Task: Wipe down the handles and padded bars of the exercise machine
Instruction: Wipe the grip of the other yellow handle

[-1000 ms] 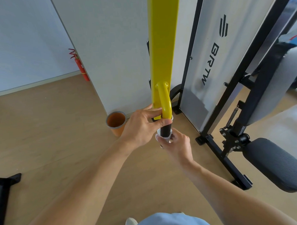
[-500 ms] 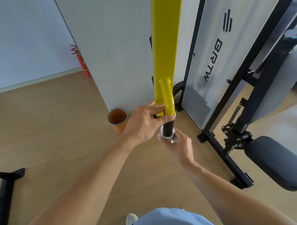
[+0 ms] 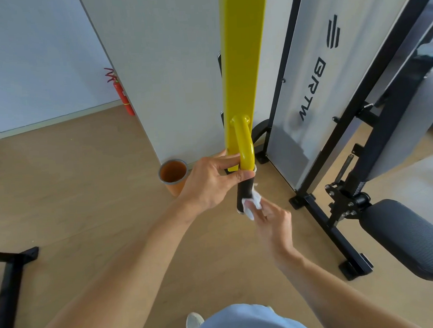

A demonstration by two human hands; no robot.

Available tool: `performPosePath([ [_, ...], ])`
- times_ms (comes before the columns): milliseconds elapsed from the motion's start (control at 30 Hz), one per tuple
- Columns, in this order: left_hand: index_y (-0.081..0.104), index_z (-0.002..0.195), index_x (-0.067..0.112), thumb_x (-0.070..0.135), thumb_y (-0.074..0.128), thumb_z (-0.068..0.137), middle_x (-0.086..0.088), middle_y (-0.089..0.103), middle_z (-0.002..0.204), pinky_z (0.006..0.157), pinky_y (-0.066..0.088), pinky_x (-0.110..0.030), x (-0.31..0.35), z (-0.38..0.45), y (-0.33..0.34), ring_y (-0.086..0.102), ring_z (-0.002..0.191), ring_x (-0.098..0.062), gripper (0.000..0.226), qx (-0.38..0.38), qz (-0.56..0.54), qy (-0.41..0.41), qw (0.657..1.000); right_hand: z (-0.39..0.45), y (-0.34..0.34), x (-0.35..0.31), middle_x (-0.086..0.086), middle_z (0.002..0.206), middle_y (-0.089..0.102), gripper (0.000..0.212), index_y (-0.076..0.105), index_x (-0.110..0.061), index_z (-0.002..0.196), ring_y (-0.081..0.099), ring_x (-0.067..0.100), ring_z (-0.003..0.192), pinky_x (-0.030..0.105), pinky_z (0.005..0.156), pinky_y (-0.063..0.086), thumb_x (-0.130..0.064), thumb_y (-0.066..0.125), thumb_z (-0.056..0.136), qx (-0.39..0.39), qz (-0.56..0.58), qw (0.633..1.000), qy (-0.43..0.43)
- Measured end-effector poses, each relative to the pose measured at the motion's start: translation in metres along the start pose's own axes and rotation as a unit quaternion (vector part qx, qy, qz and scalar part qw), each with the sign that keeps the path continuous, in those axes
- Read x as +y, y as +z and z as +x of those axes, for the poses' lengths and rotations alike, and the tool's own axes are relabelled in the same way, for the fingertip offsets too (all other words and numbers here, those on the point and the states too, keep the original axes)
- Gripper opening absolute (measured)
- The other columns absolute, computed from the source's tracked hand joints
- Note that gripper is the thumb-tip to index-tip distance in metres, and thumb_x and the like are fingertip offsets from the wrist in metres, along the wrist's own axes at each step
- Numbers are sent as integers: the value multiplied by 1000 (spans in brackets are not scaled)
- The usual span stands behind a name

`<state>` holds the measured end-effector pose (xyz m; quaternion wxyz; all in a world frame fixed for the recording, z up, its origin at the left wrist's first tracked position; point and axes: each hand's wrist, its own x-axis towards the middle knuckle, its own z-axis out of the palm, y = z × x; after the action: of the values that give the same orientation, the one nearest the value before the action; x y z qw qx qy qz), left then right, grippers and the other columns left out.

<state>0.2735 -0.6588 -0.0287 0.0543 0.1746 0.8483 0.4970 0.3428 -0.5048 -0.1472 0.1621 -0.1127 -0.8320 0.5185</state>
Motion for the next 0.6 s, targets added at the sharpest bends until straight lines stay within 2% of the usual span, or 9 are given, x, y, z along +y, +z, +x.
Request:
performPosePath([
  [67, 73, 103, 54, 48, 76, 83, 14, 60, 141, 88, 30, 8, -1, -1, 0, 46, 116, 23, 22, -2, -4, 11, 1000, 7, -4, -28, 0, 53, 59, 23, 75, -12, 77, 42, 10, 46, 19, 43, 28, -32, 72, 88, 45, 62, 996, -37],
  [133, 74, 105, 52, 48, 75, 83, 16, 61, 140, 87, 31, 7, 0, -1, 1, 44, 111, 26, 22, -4, -1, 20, 1000, 13, -5, -40, 0, 52, 56, 23, 71, -9, 72, 43, 10, 46, 18, 44, 28, -23, 73, 89, 57, 84, 994, -44],
  [167, 74, 106, 50, 48, 75, 84, 16, 61, 140, 87, 30, 8, 0, 0, 1, 44, 112, 24, 22, -3, 1, 18, 1000, 14, -3, -34, -4, 51, 53, 26, 67, -8, 68, 43, 9, 46, 16, 43, 28, -23, 74, 89, 40, 77, 995, -38],
  [267, 75, 109, 48, 50, 75, 82, 14, 58, 143, 87, 28, 10, -1, 1, 1, 46, 127, 10, 26, 2, 4, -4, 1000, 7, 6, 1, -4, 52, 52, 38, 57, -13, 64, 38, 12, 47, 27, 45, 29, -41, 77, 82, -53, -17, 998, 21],
  [333, 74, 110, 49, 54, 74, 81, 13, 57, 144, 91, 28, 9, -4, 1, 2, 47, 135, 1, 29, 0, 6, -7, 1000, 7, 7, 6, 0, 55, 57, 44, 57, -13, 67, 44, 18, 49, 33, 45, 32, -51, 77, 78, -66, -40, 996, 43],
  [400, 74, 110, 50, 53, 74, 81, 15, 59, 142, 97, 32, 1, -6, 1, 4, 47, 133, 6, 28, 0, -7, 2, 1000, 16, 1, -20, -3, 63, 68, 32, 68, -22, 76, 60, 20, 56, 35, 49, 45, -53, 76, 78, -37, -1, 999, 4],
  [467, 73, 111, 50, 56, 74, 81, 14, 61, 141, 103, 36, -8, -8, 1, 6, 47, 134, 5, 31, -1, -19, 4, 1000, 26, -7, -51, -3, 67, 70, 18, 73, -28, 86, 63, 18, 61, 33, 55, 50, -46, 75, 82, 0, 56, 997, -60],
  [533, 72, 113, 52, 61, 72, 79, 13, 61, 140, 112, 35, -19, -8, 2, 8, 42, 142, -2, 35, 5, -10, 5, 1000, 32, -8, -60, -3, 71, 70, 22, 73, -23, 93, 63, 17, 63, 30, 57, 49, -44, 72, 84, 12, 75, 993, -91],
  [600, 72, 114, 51, 57, 71, 83, 15, 62, 138, 117, 32, -24, -8, 2, 9, 38, 145, -5, 32, 10, 0, 13, 1000, 28, -4, -42, -4, 72, 70, 26, 70, -23, 92, 64, 16, 63, 31, 56, 49, -47, 74, 83, -31, 45, 997, -53],
])
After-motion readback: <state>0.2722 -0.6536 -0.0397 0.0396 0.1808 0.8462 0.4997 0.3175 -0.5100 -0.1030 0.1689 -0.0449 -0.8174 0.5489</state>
